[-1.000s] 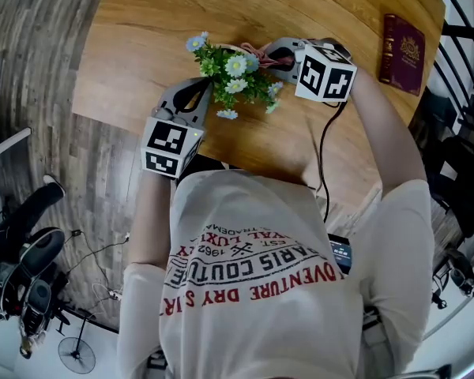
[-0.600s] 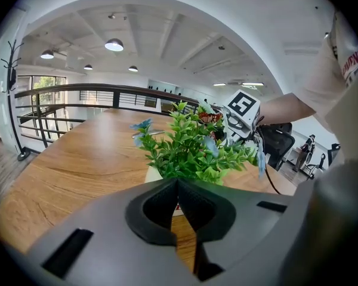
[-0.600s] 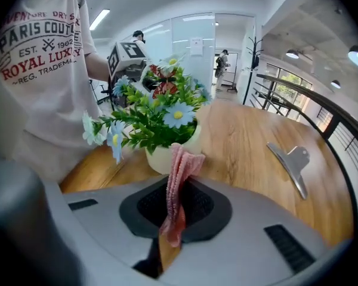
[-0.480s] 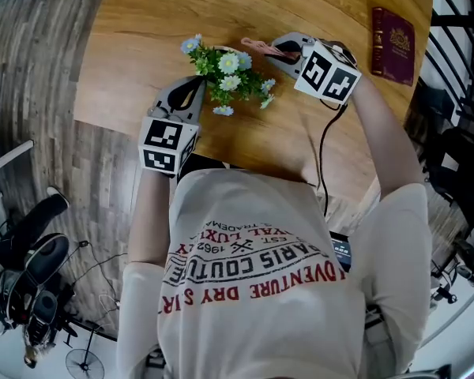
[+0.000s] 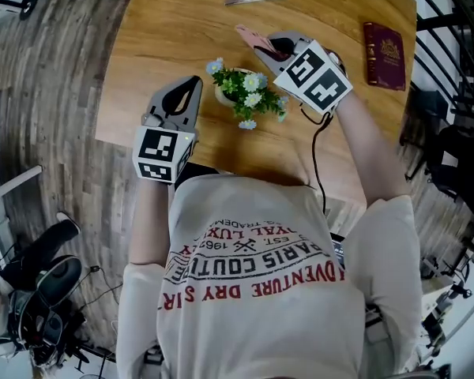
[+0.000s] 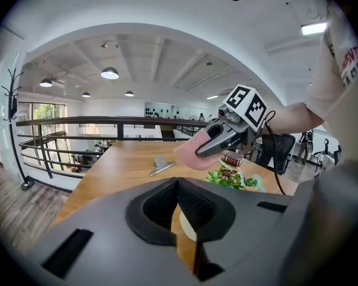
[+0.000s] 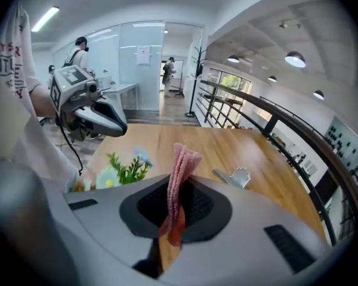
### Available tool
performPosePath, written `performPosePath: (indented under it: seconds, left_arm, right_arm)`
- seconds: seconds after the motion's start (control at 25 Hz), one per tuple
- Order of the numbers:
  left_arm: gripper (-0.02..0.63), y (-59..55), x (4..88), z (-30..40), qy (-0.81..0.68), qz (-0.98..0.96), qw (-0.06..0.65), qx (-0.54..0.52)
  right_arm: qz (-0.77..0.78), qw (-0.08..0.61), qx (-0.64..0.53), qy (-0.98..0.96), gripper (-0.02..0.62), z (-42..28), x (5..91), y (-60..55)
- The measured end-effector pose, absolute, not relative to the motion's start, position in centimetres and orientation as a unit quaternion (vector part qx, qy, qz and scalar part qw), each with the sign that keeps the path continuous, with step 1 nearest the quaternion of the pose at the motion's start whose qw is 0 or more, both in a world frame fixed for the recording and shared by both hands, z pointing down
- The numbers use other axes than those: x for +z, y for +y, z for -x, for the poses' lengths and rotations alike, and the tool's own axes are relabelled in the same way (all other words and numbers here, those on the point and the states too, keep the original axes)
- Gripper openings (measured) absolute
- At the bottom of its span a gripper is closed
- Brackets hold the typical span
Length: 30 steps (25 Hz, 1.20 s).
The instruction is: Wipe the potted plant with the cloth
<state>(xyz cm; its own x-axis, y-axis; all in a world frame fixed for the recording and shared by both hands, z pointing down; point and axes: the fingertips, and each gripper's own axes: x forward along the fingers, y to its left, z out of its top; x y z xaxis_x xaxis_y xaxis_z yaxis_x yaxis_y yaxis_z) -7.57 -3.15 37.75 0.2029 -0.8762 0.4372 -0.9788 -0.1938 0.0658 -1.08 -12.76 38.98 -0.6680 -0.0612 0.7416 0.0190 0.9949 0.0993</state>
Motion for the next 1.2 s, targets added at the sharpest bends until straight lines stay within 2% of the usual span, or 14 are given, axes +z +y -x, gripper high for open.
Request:
performPosePath:
  seconds: [0.32,0.6,0.72,1.0,1.2]
  left_arm:
    - [0.017,-2.7,35.2,15.0,-0.571,-0.793,0.136,0.160]
    - [0.017,-2.1,35.7,20.8,-0.542,-0.814,0.144,0.155]
    - [0.017,-1.4,36.7,21.6,-0.521,-0.824,0.152,0.161]
    - [0.017,0.0,38.9,21.6,-0.468,-0.848,0.166,0.186]
    - [0.017,0.6,40.4,20.7,-0.447,-0.855,0.178,0.193]
  right_arm:
    - [-0.097,0.376,-0.009,-0.921,0.040,9.7,34.5,-11.0]
    - [-0.154,0.395,0.049,-0.904,0.040,14.8,37.5,-7.2]
    - [-0.198,0.408,0.083,-0.888,0.039,15.0,40.4,-5.6]
    - [-0.310,0.382,0.202,-0.847,0.040,13.0,45.7,-2.9]
    - [-0.388,0.379,0.224,-0.810,0.040,10.0,48.7,-3.0]
